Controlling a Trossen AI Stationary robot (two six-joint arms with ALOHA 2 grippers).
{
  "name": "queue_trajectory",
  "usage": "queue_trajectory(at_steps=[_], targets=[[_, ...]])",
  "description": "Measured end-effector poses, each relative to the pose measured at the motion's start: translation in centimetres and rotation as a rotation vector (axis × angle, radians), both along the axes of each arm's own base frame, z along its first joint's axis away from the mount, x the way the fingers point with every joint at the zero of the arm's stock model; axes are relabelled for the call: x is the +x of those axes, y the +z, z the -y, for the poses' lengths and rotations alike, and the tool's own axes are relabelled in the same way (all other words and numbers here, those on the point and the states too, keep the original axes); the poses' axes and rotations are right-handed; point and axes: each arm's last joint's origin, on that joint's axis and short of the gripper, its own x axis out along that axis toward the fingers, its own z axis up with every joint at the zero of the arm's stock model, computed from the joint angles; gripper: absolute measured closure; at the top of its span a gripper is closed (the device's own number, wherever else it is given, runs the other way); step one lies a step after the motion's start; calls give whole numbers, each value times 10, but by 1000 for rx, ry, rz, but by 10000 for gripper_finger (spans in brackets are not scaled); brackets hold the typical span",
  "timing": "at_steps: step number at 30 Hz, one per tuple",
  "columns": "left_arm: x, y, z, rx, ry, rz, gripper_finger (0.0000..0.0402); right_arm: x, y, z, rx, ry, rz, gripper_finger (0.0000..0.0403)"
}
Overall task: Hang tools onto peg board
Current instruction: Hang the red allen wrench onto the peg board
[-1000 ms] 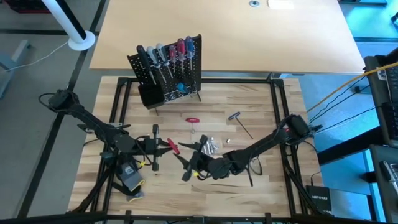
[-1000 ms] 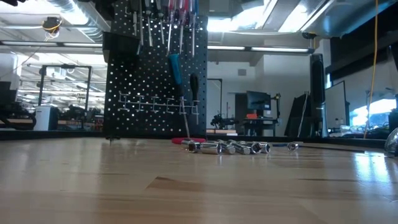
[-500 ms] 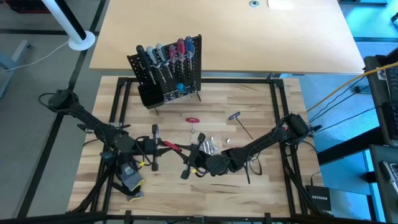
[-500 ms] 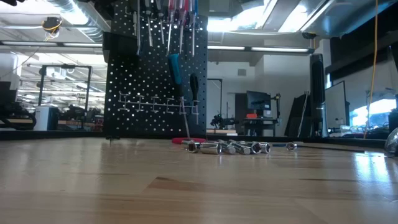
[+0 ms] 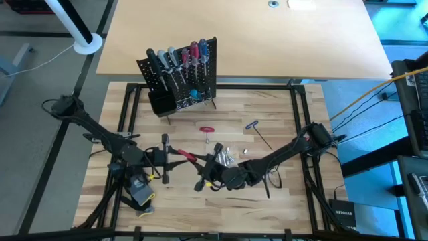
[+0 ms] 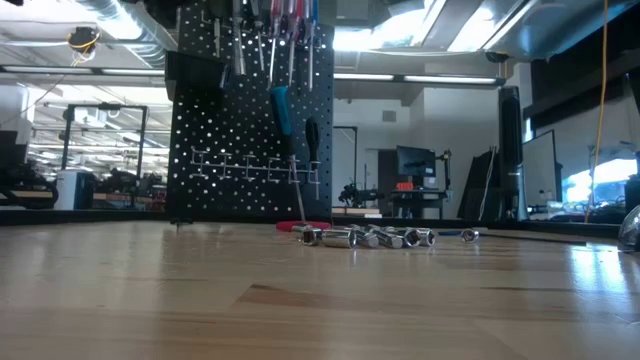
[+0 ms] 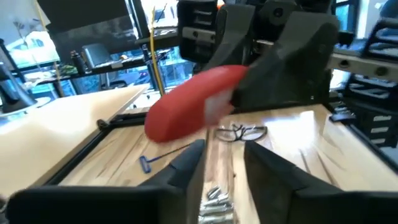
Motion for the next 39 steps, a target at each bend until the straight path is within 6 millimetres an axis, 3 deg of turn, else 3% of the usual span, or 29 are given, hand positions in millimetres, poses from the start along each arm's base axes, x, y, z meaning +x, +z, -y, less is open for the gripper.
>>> queue_trajectory(at_steps=[5,10,15,22,28,39], targets=[[-27,7,1,19,-26,-74,270,-8,15,2,-55,-59,-13,346],[-53,8,-6,-122,-31,-143,270,-7,27,17,-92,-72,-16,346],[-66,-5,-6,-228,-21,-258,278,7,22,59,-86,-66,-9,346],[-72,-41,-3,-269,8,-337,286,11,-4,131,-60,-128,56,346],[-70,-45,-7,-265,64,-309,286,11,-24,181,-36,-152,106,346],[-68,-45,-9,-264,79,-310,286,16,-37,222,-52,-143,138,342]])
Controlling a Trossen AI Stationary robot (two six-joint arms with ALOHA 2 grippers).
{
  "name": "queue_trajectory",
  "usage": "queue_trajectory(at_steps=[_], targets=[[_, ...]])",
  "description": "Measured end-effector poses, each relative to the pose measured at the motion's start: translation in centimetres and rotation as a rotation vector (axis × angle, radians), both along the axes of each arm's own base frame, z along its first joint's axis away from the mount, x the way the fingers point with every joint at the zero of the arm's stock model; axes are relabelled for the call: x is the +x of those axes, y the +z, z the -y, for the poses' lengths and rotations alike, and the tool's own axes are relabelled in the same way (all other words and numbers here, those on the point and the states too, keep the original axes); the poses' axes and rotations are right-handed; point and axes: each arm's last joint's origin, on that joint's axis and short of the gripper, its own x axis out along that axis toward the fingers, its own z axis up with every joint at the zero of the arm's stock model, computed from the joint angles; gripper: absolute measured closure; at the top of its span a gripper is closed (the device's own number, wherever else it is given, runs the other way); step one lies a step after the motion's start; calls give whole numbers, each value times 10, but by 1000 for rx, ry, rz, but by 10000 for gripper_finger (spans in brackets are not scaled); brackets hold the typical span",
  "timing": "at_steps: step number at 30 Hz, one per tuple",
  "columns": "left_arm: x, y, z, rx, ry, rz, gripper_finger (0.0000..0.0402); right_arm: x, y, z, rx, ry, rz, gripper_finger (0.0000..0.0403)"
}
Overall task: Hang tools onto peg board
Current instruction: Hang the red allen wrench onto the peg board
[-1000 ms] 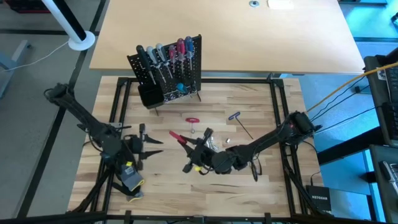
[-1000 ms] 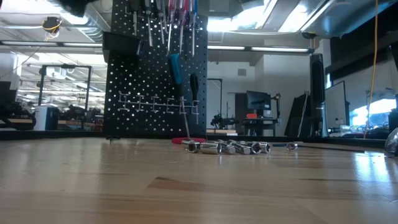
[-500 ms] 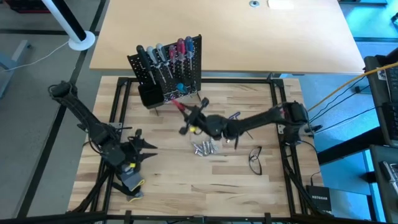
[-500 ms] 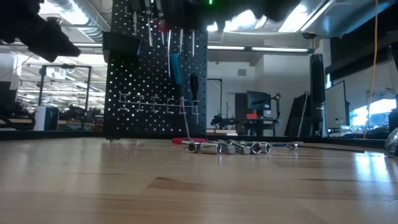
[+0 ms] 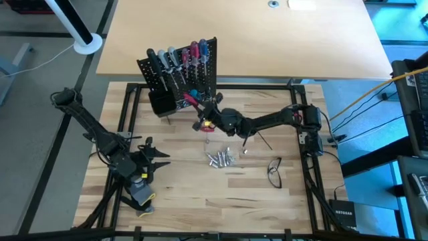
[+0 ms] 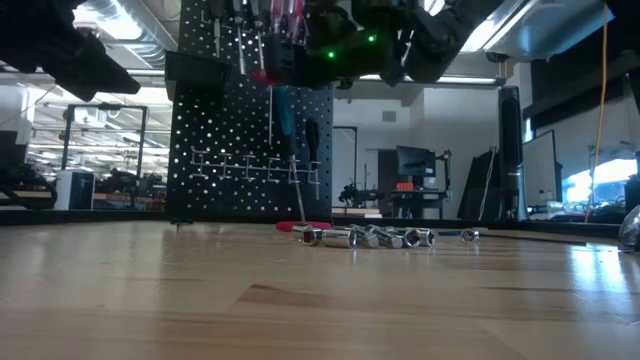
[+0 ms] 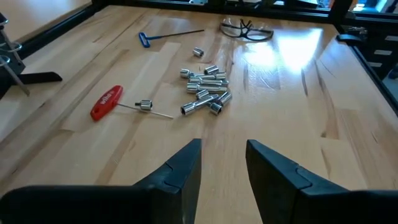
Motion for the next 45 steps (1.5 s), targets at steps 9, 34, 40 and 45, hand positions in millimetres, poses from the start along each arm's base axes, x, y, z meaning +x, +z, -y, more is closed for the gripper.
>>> queue_trajectory(at_steps=[9,34,40,45], targets=[[0,0,0,4,-1,-2,286,4,-14,15,-4,16,-25,345],[0,0,0,-3,2,0,286,15,-17,24,-53,-57,-133,343],[0,0,0,-6,3,1,286,15,-22,24,5,-59,-140,344],[0,0,0,-8,4,1,286,15,-29,25,43,-69,-169,342]])
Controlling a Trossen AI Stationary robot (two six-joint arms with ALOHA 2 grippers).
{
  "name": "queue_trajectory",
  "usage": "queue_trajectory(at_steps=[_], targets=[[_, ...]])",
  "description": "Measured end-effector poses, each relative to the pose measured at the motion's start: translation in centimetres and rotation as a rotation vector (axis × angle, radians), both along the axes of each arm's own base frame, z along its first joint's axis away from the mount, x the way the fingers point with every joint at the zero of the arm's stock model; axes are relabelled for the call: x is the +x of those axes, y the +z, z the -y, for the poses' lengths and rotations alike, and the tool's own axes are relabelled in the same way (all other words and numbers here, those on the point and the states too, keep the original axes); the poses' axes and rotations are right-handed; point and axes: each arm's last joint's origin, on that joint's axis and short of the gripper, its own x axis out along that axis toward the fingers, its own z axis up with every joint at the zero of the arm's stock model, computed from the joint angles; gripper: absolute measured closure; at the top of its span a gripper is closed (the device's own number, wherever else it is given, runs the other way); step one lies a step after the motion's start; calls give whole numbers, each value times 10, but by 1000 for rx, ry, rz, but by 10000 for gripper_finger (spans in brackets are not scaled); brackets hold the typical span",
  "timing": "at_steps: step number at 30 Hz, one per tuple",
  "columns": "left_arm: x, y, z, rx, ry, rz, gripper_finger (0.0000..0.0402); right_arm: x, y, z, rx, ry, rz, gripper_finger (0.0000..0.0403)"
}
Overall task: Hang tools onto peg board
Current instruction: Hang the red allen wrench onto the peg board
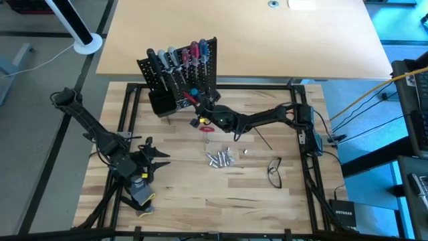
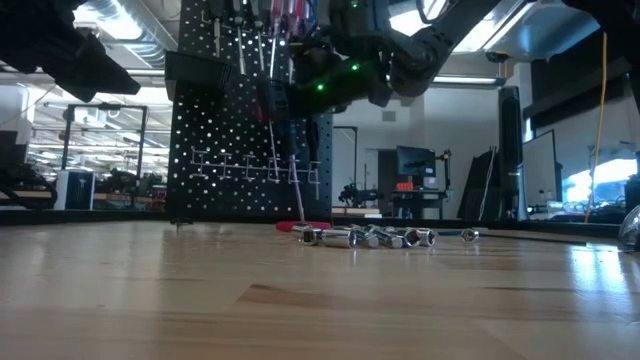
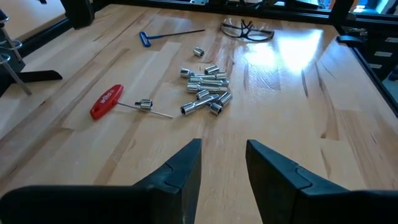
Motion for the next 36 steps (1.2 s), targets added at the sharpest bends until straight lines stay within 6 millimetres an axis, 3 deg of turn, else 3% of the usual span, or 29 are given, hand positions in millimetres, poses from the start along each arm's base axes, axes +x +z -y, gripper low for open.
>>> queue_trajectory(at_steps=[12,25,32,36], targets=[[0,0,0,3,-1,-1,286,-2,-8,9,82,-9,-27,328],[0,0,0,1,-1,-1,286,-3,-9,7,97,-7,-43,252],[0,0,0,-16,7,-1,286,-9,26,-29,-12,71,-97,213],[0,0,0,-26,11,0,286,-15,31,-55,-11,126,-200,210]])
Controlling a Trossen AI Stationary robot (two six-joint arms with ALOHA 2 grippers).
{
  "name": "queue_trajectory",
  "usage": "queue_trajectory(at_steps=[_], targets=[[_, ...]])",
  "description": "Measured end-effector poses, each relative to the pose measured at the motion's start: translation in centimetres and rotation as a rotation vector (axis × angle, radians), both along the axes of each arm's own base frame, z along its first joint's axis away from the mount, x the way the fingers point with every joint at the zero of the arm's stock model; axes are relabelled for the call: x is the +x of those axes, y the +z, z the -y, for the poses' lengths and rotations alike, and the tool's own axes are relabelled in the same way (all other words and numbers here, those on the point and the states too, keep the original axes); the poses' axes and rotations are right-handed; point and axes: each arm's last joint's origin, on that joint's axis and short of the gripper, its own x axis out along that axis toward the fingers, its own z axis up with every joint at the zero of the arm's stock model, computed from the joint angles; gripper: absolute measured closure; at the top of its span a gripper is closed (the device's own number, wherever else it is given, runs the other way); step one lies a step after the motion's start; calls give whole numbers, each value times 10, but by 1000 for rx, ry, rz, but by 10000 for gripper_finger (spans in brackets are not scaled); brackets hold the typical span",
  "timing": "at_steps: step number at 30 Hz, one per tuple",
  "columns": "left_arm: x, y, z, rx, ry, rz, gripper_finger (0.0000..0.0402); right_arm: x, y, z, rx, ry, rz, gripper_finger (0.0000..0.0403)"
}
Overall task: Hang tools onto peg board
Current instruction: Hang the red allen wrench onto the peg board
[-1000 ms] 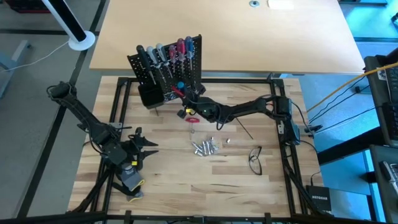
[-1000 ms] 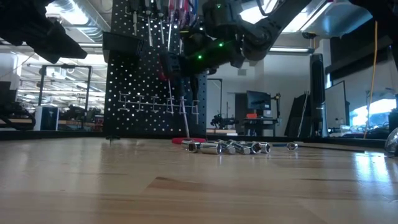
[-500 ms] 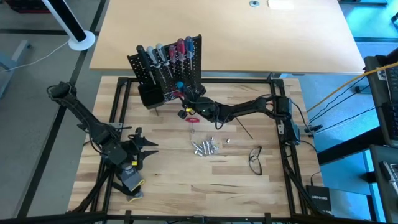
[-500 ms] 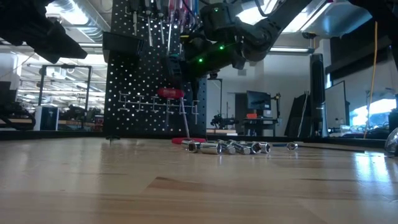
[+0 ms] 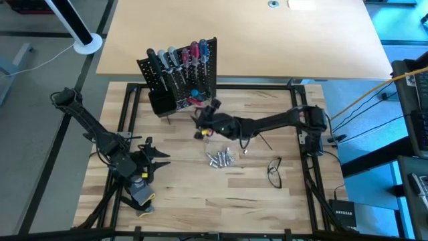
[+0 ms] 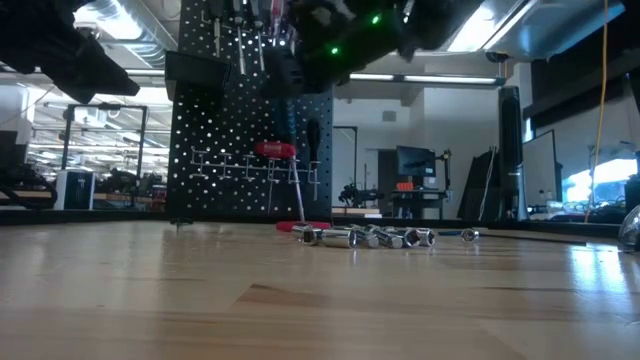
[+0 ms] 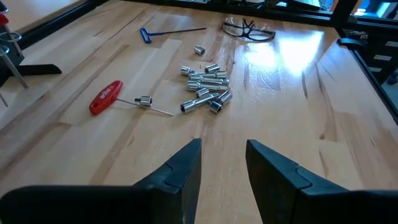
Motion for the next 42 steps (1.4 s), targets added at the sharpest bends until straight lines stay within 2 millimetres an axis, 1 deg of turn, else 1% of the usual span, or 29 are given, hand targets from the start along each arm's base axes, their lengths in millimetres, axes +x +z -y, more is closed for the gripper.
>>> queue_trajectory(at_steps=[3,6,8,12,16,20,23,27,29,37,42], targets=[[0,0,0,-7,3,1,286,-5,-2,-14,2,32,-86,210],[0,0,0,-9,4,2,286,-9,-14,-22,24,49,-205,210],[0,0,0,-11,4,3,286,-12,-21,-22,79,70,-265,210],[0,0,0,-12,4,3,286,-18,-31,-19,177,41,-339,206],[0,0,0,-12,5,3,286,-23,-38,-7,276,35,-390,184],[0,0,0,-15,6,3,286,-29,-44,16,437,62,-443,164],[0,0,0,-15,6,3,286,-32,-47,32,514,101,-469,160],[0,0,0,-15,6,3,286,-33,-59,46,555,107,-498,164],[0,0,0,-15,6,3,286,-31,-68,50,550,108,-527,168],[0,0,0,-15,5,2,286,-27,-101,50,532,119,-618,178],[0,0,0,-15,5,3,286,-26,-108,53,530,110,-627,178]])
